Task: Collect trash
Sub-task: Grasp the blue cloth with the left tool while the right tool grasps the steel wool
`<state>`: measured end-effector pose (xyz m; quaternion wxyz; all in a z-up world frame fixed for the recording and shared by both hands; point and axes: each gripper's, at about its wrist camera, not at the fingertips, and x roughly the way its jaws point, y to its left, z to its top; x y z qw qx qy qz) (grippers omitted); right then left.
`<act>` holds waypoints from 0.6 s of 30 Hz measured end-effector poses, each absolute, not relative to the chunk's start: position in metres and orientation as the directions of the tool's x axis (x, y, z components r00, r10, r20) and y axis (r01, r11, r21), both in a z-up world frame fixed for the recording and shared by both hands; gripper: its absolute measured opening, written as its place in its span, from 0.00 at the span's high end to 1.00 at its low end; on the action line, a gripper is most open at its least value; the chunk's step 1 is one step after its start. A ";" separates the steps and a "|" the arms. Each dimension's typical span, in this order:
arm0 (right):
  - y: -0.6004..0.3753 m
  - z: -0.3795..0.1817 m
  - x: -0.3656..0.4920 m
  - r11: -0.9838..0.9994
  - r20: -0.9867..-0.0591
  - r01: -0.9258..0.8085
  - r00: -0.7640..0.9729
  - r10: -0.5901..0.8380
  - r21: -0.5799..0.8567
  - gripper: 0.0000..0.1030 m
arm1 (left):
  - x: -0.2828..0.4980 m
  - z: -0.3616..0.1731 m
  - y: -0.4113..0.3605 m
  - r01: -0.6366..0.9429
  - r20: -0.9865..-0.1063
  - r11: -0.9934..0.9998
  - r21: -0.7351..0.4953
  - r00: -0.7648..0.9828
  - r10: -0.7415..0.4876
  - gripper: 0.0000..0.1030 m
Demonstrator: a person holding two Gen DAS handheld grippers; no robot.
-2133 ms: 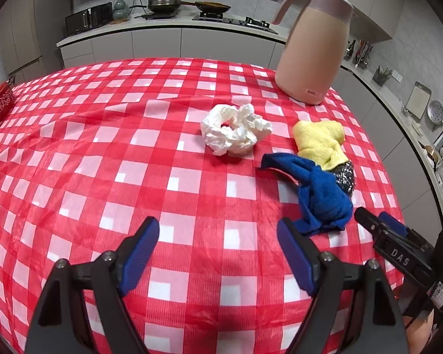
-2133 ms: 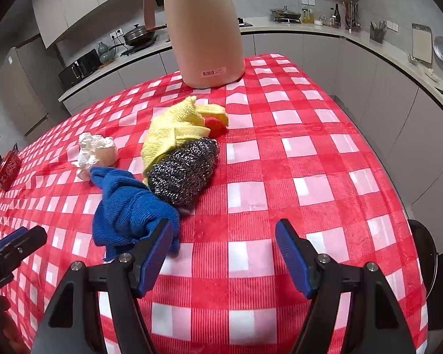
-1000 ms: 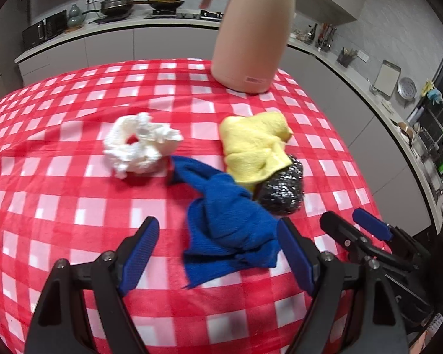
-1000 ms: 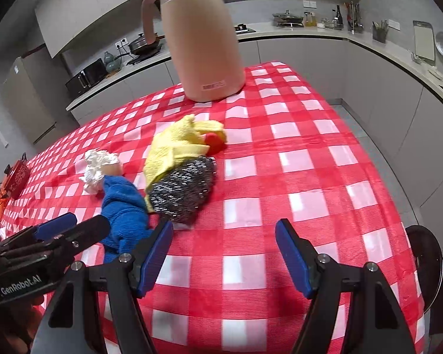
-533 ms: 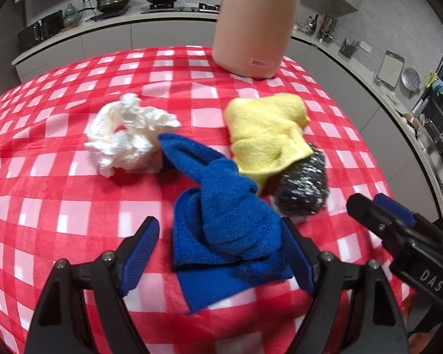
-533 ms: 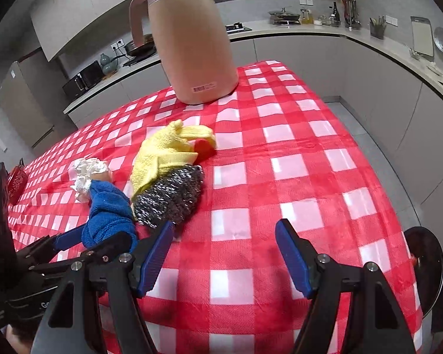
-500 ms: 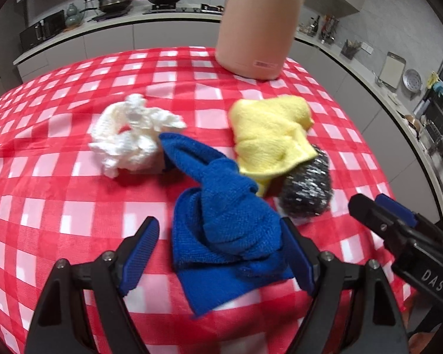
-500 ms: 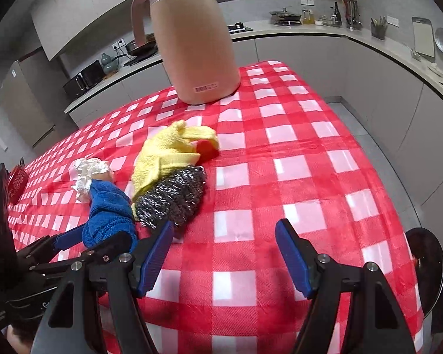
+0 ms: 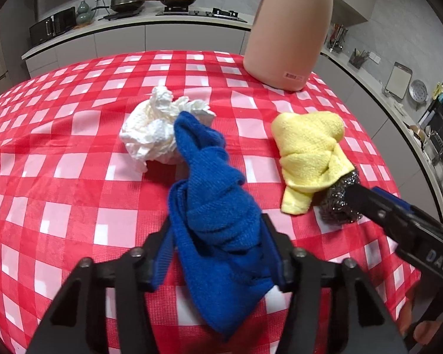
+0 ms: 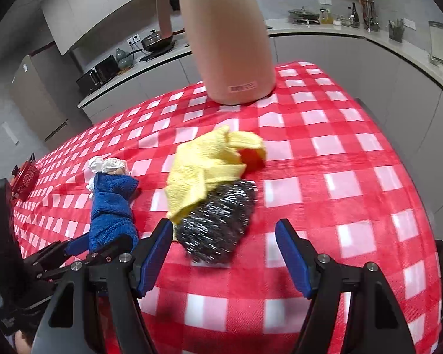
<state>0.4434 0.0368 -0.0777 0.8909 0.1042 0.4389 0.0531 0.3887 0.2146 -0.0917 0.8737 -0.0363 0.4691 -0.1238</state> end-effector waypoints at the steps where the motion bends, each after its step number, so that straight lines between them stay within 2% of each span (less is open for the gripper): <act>1: 0.040 -0.080 0.447 0.973 -0.775 -0.005 0.603 0.188 0.232 0.29 | 0.388 -0.092 0.216 0.185 -0.811 0.966 -0.182 0.526 -0.254 0.52; 5: 0.043 -0.090 0.455 0.971 -0.787 0.002 0.586 0.193 0.240 0.29 | 0.392 -0.093 0.216 0.180 -0.814 0.967 -0.181 0.525 -0.250 0.51; 6: 0.043 -0.092 0.456 0.971 -0.788 0.004 0.585 0.192 0.240 0.32 | 0.393 -0.093 0.217 0.175 -0.817 0.968 -0.179 0.521 -0.245 0.50; 7: 0.044 -0.093 0.457 0.970 -0.789 0.003 0.583 0.194 0.241 0.42 | 0.395 -0.093 0.216 0.172 -0.817 0.969 -0.180 0.522 -0.244 0.49; 11: 0.043 -0.093 0.453 0.968 -0.786 -0.006 0.583 0.208 0.252 0.54 | 0.397 -0.092 0.216 0.165 -0.818 0.971 -0.174 0.525 -0.236 0.42; 15: 0.039 -0.089 0.445 0.971 -0.780 -0.009 0.593 0.197 0.239 0.62 | 0.399 -0.094 0.216 0.160 -0.816 0.966 -0.202 0.518 -0.257 0.42; 18: 0.033 -0.086 0.438 0.974 -0.777 -0.001 0.604 0.180 0.226 0.63 | 0.398 -0.095 0.214 0.166 -0.813 0.964 -0.209 0.518 -0.266 0.43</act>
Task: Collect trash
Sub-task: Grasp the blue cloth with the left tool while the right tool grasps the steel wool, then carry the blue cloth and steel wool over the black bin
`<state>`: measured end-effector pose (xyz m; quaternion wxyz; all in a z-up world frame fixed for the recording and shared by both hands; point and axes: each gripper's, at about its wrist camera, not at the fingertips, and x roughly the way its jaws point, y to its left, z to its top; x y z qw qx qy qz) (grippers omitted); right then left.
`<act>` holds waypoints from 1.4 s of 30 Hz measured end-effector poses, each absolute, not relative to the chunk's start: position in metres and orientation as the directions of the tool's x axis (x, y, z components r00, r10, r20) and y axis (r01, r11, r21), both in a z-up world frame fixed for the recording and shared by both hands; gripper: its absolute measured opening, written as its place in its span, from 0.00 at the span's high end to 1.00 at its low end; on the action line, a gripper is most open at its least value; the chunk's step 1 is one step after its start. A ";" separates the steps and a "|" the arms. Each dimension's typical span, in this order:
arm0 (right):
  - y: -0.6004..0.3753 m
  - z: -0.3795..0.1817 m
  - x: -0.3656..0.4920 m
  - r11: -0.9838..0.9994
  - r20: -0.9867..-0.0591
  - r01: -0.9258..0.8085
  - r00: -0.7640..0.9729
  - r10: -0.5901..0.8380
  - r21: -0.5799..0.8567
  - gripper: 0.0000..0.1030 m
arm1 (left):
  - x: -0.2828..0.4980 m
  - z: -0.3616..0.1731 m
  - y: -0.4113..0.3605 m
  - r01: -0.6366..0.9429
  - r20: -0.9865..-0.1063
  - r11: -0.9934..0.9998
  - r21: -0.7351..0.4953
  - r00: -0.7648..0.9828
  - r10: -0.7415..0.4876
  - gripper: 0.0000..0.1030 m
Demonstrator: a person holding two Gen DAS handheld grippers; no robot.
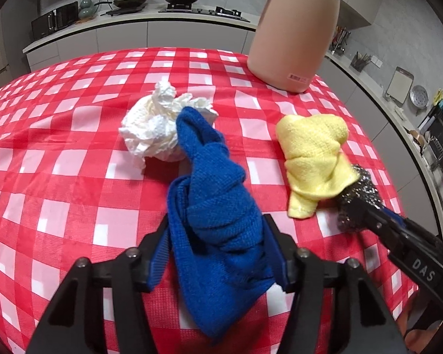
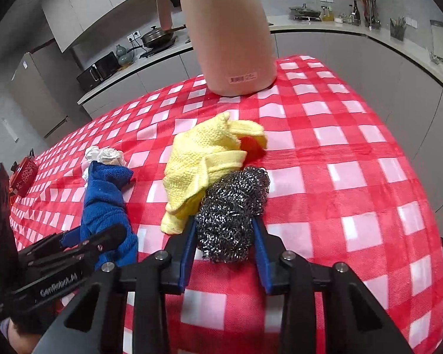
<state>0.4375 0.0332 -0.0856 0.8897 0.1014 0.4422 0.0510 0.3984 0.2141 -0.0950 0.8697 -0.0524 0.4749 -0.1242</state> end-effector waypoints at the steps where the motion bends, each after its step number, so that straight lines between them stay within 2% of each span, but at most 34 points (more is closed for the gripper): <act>1: 0.031 -0.085 0.435 0.974 -0.775 0.004 0.607 0.177 0.225 0.63 | 0.397 -0.095 0.214 0.168 -0.810 0.963 -0.211 0.522 -0.268 0.49; 2: 0.028 -0.084 0.432 0.974 -0.774 0.009 0.609 0.173 0.225 0.63 | 0.396 -0.094 0.213 0.172 -0.808 0.962 -0.214 0.521 -0.273 0.56; 7: 0.016 -0.082 0.419 0.972 -0.771 0.041 0.617 0.158 0.232 0.63 | 0.386 -0.088 0.211 0.195 -0.793 0.958 -0.211 0.539 -0.284 0.66; 16: 0.012 -0.070 0.399 0.969 -0.752 0.043 0.639 0.161 0.244 0.63 | 0.365 -0.076 0.206 0.244 -0.786 0.945 -0.216 0.531 -0.316 0.68; 19: 0.009 -0.072 0.393 0.967 -0.755 0.051 0.636 0.162 0.250 0.63 | 0.361 -0.084 0.201 0.249 -0.816 0.948 -0.196 0.494 -0.299 0.63; 21: 0.007 -0.074 0.391 0.966 -0.760 0.057 0.630 0.163 0.254 0.63 | 0.360 -0.087 0.198 0.240 -0.820 0.955 -0.174 0.501 -0.276 0.56; 23: 0.004 -0.077 0.387 0.964 -0.763 0.069 0.627 0.159 0.257 0.63 | 0.361 -0.087 0.196 0.226 -0.824 0.960 -0.166 0.503 -0.261 0.33; 25: 0.001 -0.078 0.384 0.963 -0.766 0.078 0.625 0.153 0.256 0.63 | 0.363 -0.085 0.197 0.200 -0.818 0.964 -0.176 0.515 -0.256 0.24; 30: -0.002 -0.080 0.381 0.961 -0.769 0.089 0.622 0.151 0.261 0.63 | 0.376 -0.092 0.197 0.193 -0.813 0.960 -0.202 0.514 -0.275 0.24; 31: -0.002 -0.080 0.380 0.962 -0.769 0.088 0.622 0.150 0.259 0.63 | 0.376 -0.094 0.198 0.192 -0.814 0.959 -0.208 0.509 -0.278 0.31; 32: -0.002 -0.080 0.380 0.962 -0.770 0.088 0.621 0.148 0.257 0.63 | 0.376 -0.096 0.198 0.193 -0.817 0.958 -0.212 0.503 -0.282 0.45; 34: -0.001 -0.080 0.379 0.962 -0.770 0.090 0.620 0.149 0.258 0.63 | 0.373 -0.096 0.198 0.199 -0.813 0.960 -0.195 0.514 -0.272 0.57; 38: 0.001 -0.077 0.375 0.963 -0.766 0.092 0.628 0.141 0.252 0.63 | 0.368 -0.093 0.202 0.211 -0.805 0.955 -0.211 0.517 -0.292 0.64; 42: 0.001 -0.070 0.369 0.963 -0.757 0.105 0.642 0.125 0.248 0.63 | 0.357 -0.078 0.202 0.249 -0.775 0.941 -0.231 0.537 -0.333 0.65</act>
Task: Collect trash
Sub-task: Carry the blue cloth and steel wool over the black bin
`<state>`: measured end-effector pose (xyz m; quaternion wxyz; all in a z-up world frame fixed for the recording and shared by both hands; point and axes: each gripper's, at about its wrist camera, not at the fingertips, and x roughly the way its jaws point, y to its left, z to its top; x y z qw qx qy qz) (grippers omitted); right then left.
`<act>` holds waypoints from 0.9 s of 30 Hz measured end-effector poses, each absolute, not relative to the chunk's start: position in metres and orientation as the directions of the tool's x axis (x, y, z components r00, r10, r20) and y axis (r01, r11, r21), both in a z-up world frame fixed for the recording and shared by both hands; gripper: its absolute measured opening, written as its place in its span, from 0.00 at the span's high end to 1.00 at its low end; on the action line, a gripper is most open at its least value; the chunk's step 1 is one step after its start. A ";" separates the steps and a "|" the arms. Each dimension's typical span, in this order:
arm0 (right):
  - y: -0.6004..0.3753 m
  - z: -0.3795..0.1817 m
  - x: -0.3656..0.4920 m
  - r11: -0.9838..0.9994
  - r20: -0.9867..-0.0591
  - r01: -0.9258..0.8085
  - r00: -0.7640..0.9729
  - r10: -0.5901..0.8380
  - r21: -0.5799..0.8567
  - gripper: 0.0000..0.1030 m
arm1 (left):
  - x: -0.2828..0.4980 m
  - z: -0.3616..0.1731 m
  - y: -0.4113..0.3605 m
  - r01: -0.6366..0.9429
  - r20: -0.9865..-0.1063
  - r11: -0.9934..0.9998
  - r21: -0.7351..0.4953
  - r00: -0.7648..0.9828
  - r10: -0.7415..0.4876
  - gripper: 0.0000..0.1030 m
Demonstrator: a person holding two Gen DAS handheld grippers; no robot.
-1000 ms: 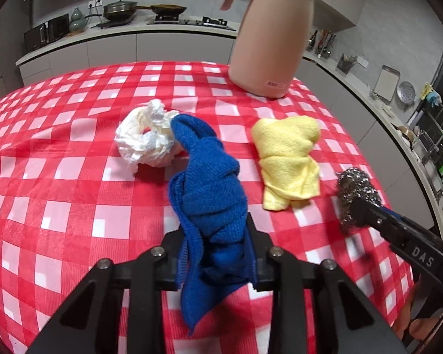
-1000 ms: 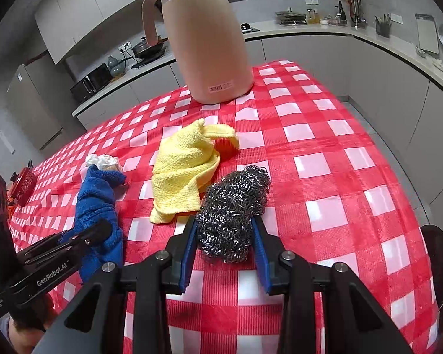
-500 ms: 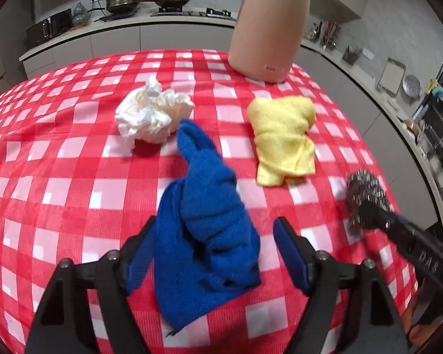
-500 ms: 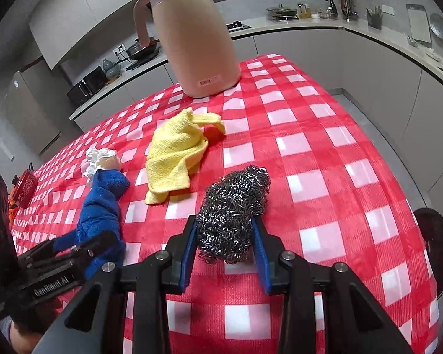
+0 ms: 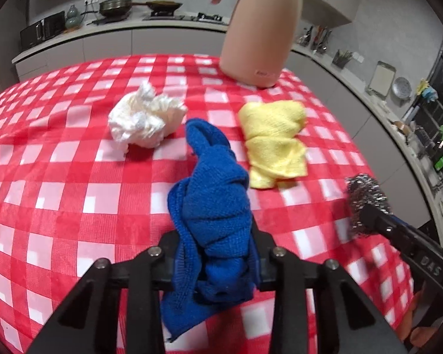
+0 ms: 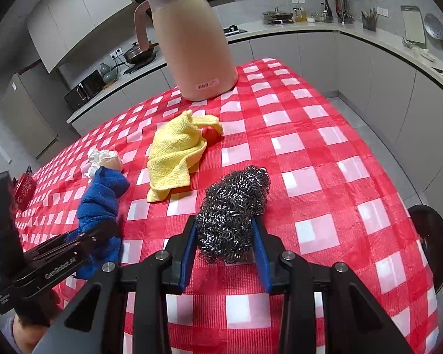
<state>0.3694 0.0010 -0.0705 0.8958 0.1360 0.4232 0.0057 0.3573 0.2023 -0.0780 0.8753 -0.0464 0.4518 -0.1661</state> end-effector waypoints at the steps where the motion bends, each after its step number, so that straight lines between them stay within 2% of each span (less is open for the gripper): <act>1: 0.000 -0.068 0.367 0.962 -0.754 0.111 0.645 0.121 0.249 0.63 | 0.355 -0.073 0.200 0.262 -0.767 0.936 -0.236 0.542 -0.344 0.65; 9: -0.029 -0.050 0.340 0.954 -0.731 0.149 0.676 0.094 0.260 0.63 | 0.333 -0.041 0.176 0.338 -0.714 0.901 -0.272 0.557 -0.425 0.65; 13: -0.056 -0.046 0.325 0.949 -0.718 0.152 0.689 0.098 0.276 0.63 | 0.318 -0.033 0.138 0.372 -0.707 0.890 -0.263 0.553 -0.440 0.65; 19: -0.136 -0.045 0.287 0.938 -0.712 0.185 0.696 0.086 0.294 0.63 | 0.291 -0.037 0.053 0.412 -0.721 0.862 -0.295 0.496 -0.484 0.65; 27: -0.278 -0.052 0.226 0.912 -0.737 0.321 0.676 -0.031 0.256 0.63 | 0.264 -0.044 -0.089 0.529 -0.725 0.778 -0.339 0.380 -0.574 0.65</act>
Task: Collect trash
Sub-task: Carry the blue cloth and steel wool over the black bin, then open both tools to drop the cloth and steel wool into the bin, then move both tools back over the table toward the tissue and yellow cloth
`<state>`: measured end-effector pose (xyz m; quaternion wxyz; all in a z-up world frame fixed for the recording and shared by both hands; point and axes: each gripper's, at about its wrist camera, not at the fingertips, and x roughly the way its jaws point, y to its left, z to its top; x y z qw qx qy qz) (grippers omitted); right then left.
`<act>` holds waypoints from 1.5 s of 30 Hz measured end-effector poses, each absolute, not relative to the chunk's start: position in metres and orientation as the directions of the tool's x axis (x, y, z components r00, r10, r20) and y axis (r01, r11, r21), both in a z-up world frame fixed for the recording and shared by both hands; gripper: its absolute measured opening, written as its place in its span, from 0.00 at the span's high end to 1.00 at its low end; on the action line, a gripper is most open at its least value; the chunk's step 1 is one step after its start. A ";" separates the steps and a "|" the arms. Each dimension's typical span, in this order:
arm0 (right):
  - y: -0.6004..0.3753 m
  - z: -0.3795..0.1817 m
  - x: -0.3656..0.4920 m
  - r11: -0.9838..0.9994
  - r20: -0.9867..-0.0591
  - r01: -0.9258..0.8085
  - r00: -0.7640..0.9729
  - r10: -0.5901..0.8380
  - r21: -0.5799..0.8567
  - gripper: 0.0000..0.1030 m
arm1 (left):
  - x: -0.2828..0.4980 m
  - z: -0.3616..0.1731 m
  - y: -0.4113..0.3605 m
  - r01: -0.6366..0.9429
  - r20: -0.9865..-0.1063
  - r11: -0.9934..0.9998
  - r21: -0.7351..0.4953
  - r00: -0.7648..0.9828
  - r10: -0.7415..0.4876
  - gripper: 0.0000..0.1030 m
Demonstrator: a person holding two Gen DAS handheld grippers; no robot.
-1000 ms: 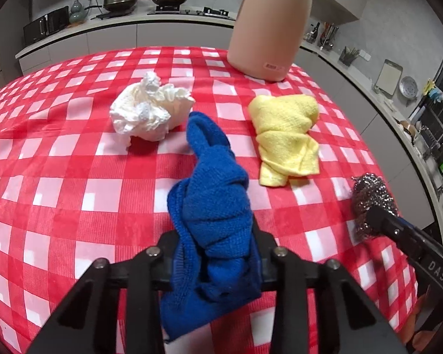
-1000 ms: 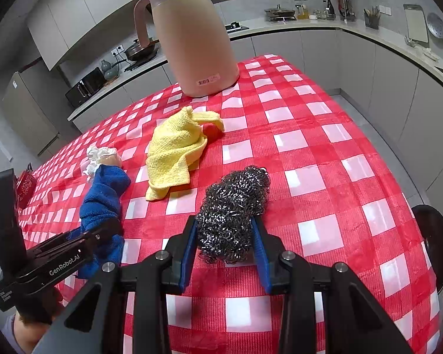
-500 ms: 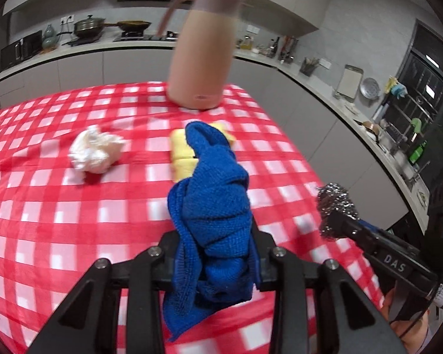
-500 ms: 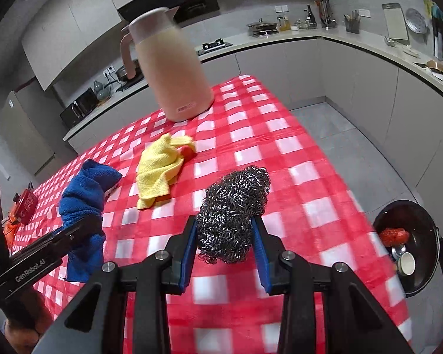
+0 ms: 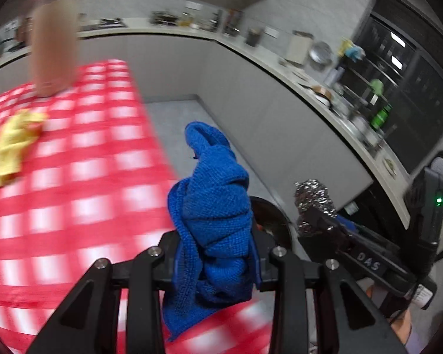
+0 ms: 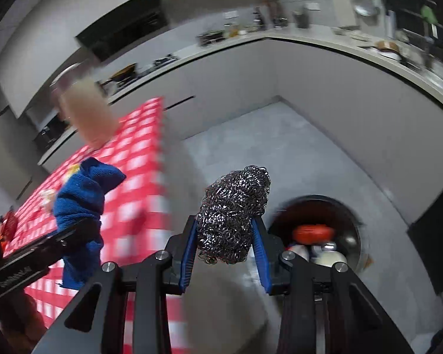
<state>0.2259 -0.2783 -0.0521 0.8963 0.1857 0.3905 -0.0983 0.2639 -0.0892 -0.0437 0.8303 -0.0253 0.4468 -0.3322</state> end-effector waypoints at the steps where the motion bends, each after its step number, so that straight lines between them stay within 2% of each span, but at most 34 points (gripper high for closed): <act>1: -0.297 -0.056 0.219 0.905 -0.743 0.341 0.668 -0.043 0.255 0.63 | 0.262 -0.047 -0.109 0.541 -0.730 0.765 -0.350 0.355 -0.585 0.65; 7: -0.369 -0.088 0.197 0.886 -0.784 0.399 0.617 -0.069 0.237 0.63 | 0.251 -0.085 -0.183 0.549 -0.787 0.757 -0.354 0.263 -0.559 0.65; 13: -0.402 -0.129 0.209 0.898 -0.823 0.369 0.567 -0.012 0.241 0.63 | 0.253 -0.126 -0.217 0.508 -0.855 0.801 -0.316 0.213 -0.472 0.65; 14: -0.406 -0.136 0.213 0.900 -0.829 0.360 0.560 0.000 0.244 0.63 | 0.254 -0.126 -0.219 0.501 -0.851 0.801 -0.328 0.211 -0.481 0.64; 16: -0.413 -0.146 0.218 0.904 -0.835 0.348 0.550 0.017 0.248 0.63 | 0.251 -0.123 -0.223 0.508 -0.854 0.818 -0.271 0.265 -0.448 0.63; 19: -0.422 -0.158 0.229 0.908 -0.841 0.323 0.537 0.058 0.269 0.56 | 0.257 -0.134 -0.231 0.478 -0.876 0.835 -0.273 0.236 -0.422 0.57; 21: -0.428 -0.162 0.236 0.911 -0.845 0.317 0.531 0.059 0.263 0.41 | 0.259 -0.142 -0.237 0.469 -0.888 0.840 -0.273 0.212 -0.407 0.45; 23: -0.433 -0.163 0.235 0.908 -0.845 0.340 0.535 0.029 0.246 0.39 | 0.261 -0.145 -0.238 0.450 -0.898 0.851 -0.270 0.202 -0.392 0.36; 33: -0.432 -0.110 0.225 0.894 -0.778 0.357 0.628 -0.014 0.272 0.39 | 0.260 -0.083 -0.209 0.440 -0.830 0.854 -0.278 0.337 -0.444 0.35; 38: -0.392 -0.073 0.225 0.909 -0.737 0.314 0.676 -0.011 0.275 0.39 | 0.260 -0.046 -0.169 0.439 -0.799 0.864 -0.248 0.412 -0.438 0.35; 45: -0.316 -0.037 0.239 0.930 -0.708 0.247 0.706 0.019 0.271 0.39 | 0.265 -0.027 -0.097 0.398 -0.777 0.889 -0.228 0.476 -0.412 0.35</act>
